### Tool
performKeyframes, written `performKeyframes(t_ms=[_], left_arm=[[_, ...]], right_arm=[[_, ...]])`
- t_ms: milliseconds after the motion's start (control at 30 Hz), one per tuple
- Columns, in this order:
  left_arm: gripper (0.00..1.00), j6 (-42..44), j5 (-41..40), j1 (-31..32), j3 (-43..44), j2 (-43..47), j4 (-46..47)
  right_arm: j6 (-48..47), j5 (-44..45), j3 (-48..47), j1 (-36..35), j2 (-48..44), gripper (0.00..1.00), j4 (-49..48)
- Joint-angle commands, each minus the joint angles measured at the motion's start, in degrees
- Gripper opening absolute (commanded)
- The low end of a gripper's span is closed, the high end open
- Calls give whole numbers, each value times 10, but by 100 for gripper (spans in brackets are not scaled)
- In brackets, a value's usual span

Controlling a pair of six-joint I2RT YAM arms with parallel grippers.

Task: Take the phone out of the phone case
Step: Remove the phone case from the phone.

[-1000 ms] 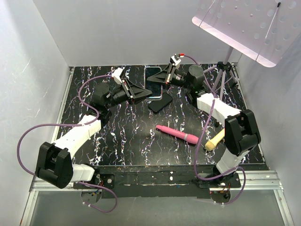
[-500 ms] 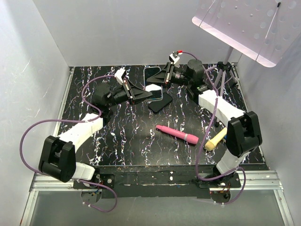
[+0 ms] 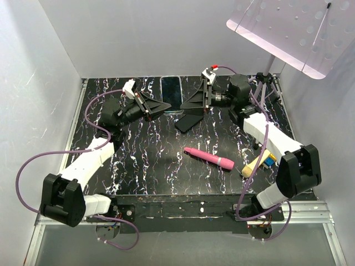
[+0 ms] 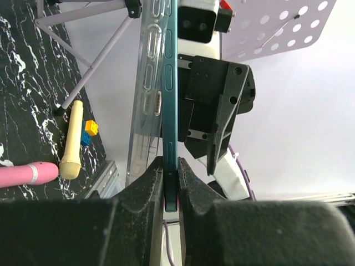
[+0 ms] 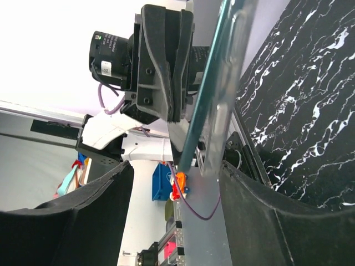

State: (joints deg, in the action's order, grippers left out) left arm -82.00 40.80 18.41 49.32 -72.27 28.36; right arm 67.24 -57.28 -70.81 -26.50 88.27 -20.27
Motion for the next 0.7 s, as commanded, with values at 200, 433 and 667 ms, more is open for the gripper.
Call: performKeyframes(t_ms=[200,433,667], left_arm=[[0,-54,-58,-6,4,64,-35],[0,-81,-57,-6,-5,64,-3],[0,-87,-56,-6,-14,63,13]], right_arm=[[34,1,80,15,-60,52,-110],[94,3,100,14,-31,46,-192],[110,5,76,8,3,42,-203]])
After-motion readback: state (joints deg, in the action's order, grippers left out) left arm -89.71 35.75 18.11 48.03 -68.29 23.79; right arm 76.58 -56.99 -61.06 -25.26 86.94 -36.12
